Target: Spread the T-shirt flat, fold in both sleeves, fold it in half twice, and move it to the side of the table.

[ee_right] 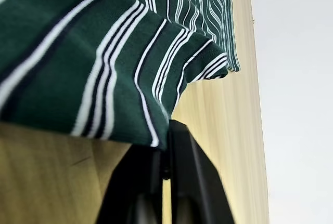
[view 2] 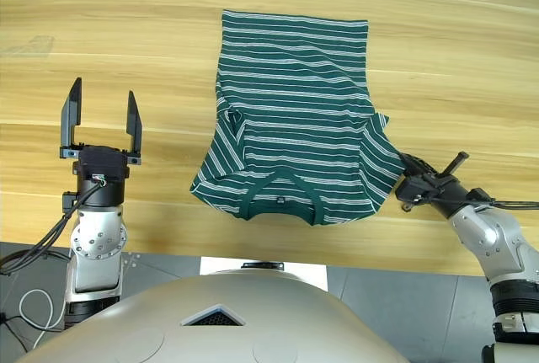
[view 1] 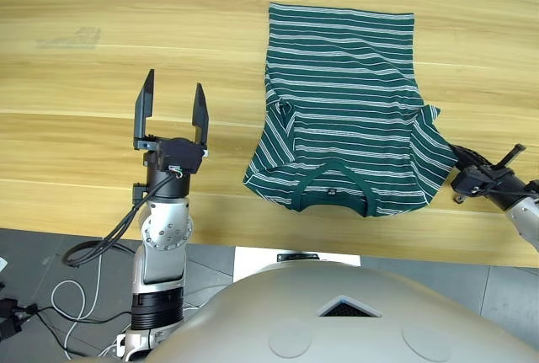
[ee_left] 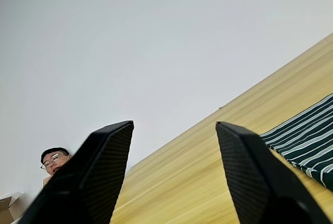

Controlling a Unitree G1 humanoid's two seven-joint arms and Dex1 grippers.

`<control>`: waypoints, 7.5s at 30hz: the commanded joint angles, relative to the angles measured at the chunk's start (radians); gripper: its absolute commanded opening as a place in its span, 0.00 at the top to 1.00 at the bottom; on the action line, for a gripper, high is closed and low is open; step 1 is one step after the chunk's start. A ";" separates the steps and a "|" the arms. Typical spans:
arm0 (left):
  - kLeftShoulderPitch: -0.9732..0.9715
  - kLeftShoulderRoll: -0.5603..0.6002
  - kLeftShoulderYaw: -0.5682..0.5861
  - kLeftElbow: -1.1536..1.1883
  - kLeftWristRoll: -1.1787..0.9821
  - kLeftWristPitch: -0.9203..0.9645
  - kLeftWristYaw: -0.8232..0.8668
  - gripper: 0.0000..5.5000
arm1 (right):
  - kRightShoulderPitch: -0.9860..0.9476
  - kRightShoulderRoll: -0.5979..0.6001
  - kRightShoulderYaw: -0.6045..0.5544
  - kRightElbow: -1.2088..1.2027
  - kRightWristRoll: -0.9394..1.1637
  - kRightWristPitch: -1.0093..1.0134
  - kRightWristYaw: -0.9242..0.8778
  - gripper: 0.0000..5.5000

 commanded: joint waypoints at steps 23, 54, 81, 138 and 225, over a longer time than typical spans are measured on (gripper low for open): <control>0.006 -0.001 -0.024 0.067 0.021 -0.044 0.022 0.46 | -0.020 0.101 0.043 -0.317 0.070 0.063 0.062 1.00; -0.088 0.122 -0.080 0.185 0.039 0.004 -0.101 0.46 | -0.188 0.098 0.167 -0.082 -0.043 0.071 0.085 0.40; -0.016 0.617 -0.183 0.205 0.220 -0.193 -0.443 0.46 | 0.102 -0.042 -0.071 -0.223 -0.081 -0.076 -0.022 0.40; -0.307 0.549 -0.536 0.433 0.173 -0.220 -0.566 0.46 | 0.304 -0.270 0.028 -0.152 0.068 -0.265 0.182 0.40; -0.336 0.552 -0.497 0.600 -0.064 -0.343 -0.545 1.00 | -0.218 0.020 0.284 -0.054 0.066 -0.200 0.247 0.98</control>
